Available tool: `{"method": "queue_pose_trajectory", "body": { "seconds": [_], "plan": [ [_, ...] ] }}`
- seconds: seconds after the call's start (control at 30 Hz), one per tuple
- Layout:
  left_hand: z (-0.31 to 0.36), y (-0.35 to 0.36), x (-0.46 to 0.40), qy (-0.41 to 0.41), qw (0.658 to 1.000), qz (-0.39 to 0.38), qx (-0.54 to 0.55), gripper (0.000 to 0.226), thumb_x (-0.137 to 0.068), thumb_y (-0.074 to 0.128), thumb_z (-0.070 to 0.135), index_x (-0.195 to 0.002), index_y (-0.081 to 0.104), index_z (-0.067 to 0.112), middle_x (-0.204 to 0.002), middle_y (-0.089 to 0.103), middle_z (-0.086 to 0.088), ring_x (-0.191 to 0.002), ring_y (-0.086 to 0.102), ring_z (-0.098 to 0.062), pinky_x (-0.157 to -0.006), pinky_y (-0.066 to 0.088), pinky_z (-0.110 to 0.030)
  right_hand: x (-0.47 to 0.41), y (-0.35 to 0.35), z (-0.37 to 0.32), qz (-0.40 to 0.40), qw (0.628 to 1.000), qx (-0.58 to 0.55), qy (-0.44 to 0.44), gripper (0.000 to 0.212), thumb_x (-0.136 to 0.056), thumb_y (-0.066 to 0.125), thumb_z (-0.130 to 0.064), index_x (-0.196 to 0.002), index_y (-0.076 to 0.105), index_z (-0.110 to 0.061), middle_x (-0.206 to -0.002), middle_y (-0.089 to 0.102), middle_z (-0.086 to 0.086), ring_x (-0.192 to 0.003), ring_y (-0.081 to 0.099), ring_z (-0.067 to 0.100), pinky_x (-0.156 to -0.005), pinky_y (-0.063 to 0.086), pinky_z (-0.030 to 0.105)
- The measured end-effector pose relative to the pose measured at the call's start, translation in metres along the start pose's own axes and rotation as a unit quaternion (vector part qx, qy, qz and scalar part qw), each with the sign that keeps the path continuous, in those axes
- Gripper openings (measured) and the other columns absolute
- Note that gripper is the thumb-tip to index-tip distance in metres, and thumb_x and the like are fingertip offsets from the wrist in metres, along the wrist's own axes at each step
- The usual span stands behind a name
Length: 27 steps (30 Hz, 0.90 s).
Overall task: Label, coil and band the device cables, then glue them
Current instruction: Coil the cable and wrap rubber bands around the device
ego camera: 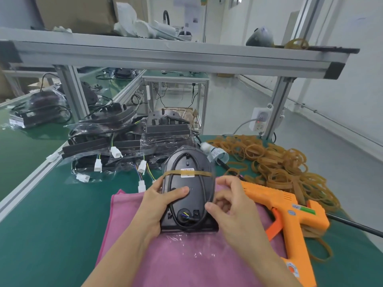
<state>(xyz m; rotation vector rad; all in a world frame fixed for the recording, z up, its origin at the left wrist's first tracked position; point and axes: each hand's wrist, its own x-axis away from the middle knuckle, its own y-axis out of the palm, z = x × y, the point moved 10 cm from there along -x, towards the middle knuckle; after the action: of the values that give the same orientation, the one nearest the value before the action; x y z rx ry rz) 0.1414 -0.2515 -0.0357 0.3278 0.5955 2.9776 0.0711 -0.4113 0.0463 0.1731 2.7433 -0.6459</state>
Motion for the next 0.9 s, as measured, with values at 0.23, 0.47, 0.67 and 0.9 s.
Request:
{"method": "queue_pose_trajectory", "body": {
  "seconds": [0.23,0.47,0.67,0.9],
  "plan": [
    [-0.008,0.003,0.01,-0.023,0.999,-0.001,0.037,0.063,-0.051,0.082,0.014,-0.111,0.065,0.007,-0.099,0.072,-0.024,-0.077,0.071,-0.035,-0.06,0.058,-0.039,-0.012,0.012,0.012,-0.048,0.998,-0.019,0.04,0.03,-0.086,0.071,-0.017,-0.106,0.06,-0.037,-0.108,0.053,-0.016,-0.097,0.051,-0.009,-0.082,0.038,0.004],
    [-0.013,0.005,0.015,-0.039,0.999,0.0,-0.003,0.064,-0.051,0.084,0.026,-0.109,0.064,0.007,-0.096,0.073,-0.021,-0.08,0.072,-0.035,-0.059,0.058,-0.037,-0.008,0.032,0.046,-0.083,0.968,-0.179,0.152,0.055,-0.078,0.07,0.011,-0.12,0.053,-0.021,-0.092,0.071,-0.021,-0.082,0.067,-0.004,-0.068,0.052,0.016],
    [-0.026,-0.001,0.022,-0.114,0.993,0.017,-0.04,0.056,-0.053,0.084,0.01,-0.106,0.069,-0.001,-0.091,0.072,-0.027,-0.074,0.071,-0.04,-0.057,0.058,-0.04,-0.013,0.035,0.056,-0.117,0.956,-0.179,0.201,0.057,-0.075,0.078,-0.001,-0.123,0.059,-0.023,-0.115,0.067,0.002,-0.098,0.067,0.011,-0.078,0.056,0.025],
    [-0.047,0.0,0.026,-0.247,0.968,0.012,0.035,0.054,-0.049,0.083,0.017,-0.098,0.073,-0.003,-0.098,0.071,-0.028,-0.071,0.071,-0.04,-0.064,0.06,-0.049,-0.04,0.025,0.044,-0.136,0.967,-0.103,0.19,0.06,-0.072,0.082,-0.035,-0.126,0.054,-0.038,-0.116,0.053,-0.011,-0.106,0.052,0.0,-0.081,0.043,0.015]
  ]
}}
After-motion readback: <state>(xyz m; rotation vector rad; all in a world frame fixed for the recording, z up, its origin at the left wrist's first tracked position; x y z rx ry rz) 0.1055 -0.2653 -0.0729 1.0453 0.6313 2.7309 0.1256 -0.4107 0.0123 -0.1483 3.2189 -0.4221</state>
